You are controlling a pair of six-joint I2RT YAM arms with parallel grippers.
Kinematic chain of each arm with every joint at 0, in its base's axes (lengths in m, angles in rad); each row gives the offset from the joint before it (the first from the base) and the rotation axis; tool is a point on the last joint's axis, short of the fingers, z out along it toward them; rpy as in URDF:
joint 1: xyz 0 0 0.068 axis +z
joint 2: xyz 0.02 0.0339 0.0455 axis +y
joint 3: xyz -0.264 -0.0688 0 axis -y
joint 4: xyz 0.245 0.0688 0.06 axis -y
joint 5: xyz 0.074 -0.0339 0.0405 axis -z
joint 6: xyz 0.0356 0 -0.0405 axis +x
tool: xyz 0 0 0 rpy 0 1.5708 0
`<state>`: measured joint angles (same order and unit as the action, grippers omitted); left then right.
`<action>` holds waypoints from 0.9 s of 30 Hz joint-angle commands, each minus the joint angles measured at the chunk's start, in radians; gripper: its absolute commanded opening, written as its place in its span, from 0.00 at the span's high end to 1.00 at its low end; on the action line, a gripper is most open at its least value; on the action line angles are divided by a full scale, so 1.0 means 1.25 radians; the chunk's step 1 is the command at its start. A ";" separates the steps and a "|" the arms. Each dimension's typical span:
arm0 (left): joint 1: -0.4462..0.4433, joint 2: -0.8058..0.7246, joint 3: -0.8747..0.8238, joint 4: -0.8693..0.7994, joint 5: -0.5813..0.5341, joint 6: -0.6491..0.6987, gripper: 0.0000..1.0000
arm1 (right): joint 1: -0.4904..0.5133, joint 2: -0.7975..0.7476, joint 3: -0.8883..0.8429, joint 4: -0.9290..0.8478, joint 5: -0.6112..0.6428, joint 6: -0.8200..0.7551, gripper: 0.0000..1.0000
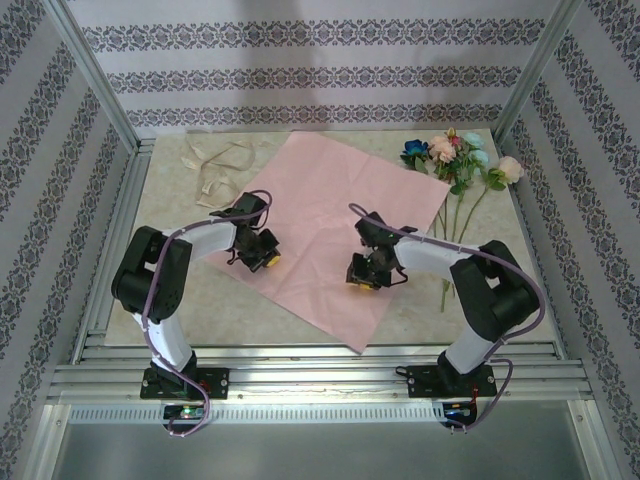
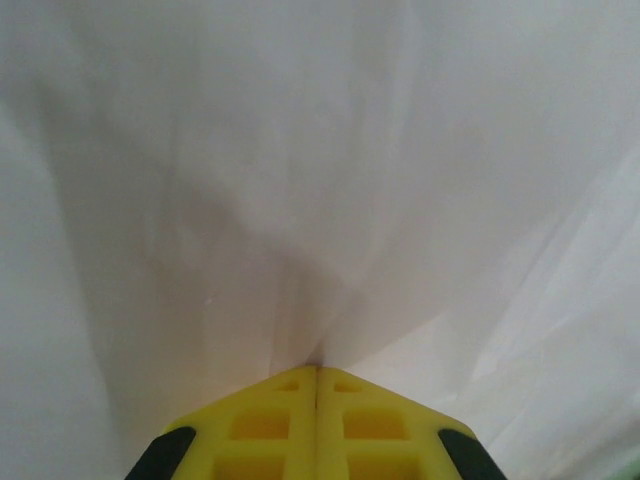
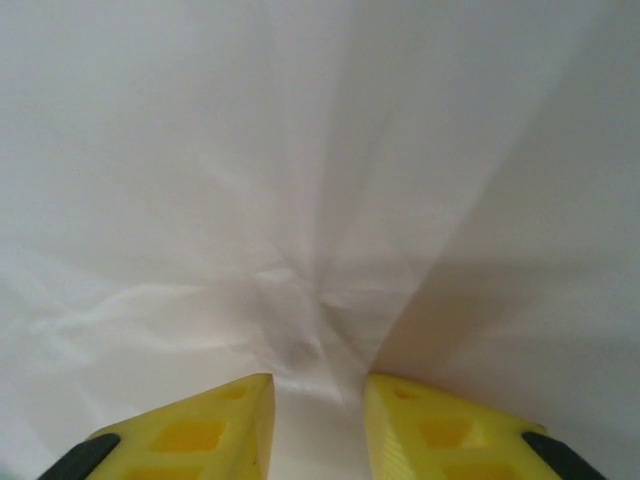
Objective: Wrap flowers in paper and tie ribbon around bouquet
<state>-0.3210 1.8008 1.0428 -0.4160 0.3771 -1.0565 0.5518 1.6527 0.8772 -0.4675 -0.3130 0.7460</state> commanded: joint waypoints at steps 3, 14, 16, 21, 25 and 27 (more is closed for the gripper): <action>-0.002 -0.062 0.032 -0.100 -0.041 0.039 1.00 | 0.014 -0.084 -0.017 -0.052 -0.121 0.007 0.59; -0.055 -0.066 -0.050 0.036 0.058 -0.090 1.00 | -0.087 0.002 0.099 -0.090 -0.039 -0.089 0.57; -0.040 -0.060 -0.068 0.027 0.062 -0.074 1.00 | -0.083 0.046 0.106 -0.074 -0.030 -0.090 0.57; 0.034 -0.071 -0.108 -0.023 0.038 0.004 1.00 | -0.036 0.124 0.117 -0.072 -0.035 -0.085 0.58; 0.104 -0.079 -0.084 -0.096 -0.005 0.081 1.00 | 0.033 0.137 0.095 -0.032 -0.096 -0.020 0.58; 0.123 -0.092 -0.063 -0.124 -0.021 0.105 1.00 | 0.059 0.123 0.082 -0.016 -0.119 0.019 0.58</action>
<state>-0.2039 1.7138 0.9371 -0.4614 0.4313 -1.0187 0.5819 1.7874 1.0203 -0.4889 -0.4114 0.6968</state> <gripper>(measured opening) 0.045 0.424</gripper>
